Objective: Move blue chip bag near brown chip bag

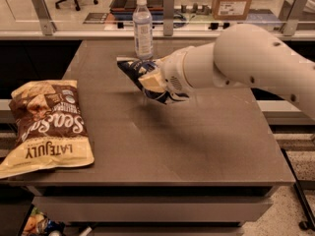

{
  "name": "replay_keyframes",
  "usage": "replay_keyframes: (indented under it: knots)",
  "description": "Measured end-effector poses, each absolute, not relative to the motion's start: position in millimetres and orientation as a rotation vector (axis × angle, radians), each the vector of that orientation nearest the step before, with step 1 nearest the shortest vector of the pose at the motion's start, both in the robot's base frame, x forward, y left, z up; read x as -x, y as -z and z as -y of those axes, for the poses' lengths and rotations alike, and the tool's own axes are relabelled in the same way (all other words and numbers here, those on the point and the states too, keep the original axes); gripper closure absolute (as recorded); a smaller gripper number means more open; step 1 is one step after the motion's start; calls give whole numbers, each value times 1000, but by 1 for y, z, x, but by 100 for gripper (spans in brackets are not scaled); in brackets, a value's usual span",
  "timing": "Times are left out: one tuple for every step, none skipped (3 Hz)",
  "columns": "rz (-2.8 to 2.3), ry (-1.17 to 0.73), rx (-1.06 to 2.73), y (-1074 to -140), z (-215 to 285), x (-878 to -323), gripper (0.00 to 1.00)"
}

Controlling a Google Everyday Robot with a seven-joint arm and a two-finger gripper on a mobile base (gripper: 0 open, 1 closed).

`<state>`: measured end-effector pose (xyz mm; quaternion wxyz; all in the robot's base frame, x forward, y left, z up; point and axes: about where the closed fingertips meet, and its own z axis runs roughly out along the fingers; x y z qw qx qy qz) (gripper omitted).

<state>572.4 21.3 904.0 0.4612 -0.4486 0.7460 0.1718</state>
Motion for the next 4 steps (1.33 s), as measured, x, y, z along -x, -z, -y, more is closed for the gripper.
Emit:
replay_keyframes:
  knots:
    - [-1835, -473, 1168, -893, -37, -525, 100]
    - [-1845, -511, 1232, -878, -56, -485, 100]
    - [-1834, -543, 1289, -865, -83, -450, 100]
    - [-1833, -540, 1293, -867, -84, -449, 82]
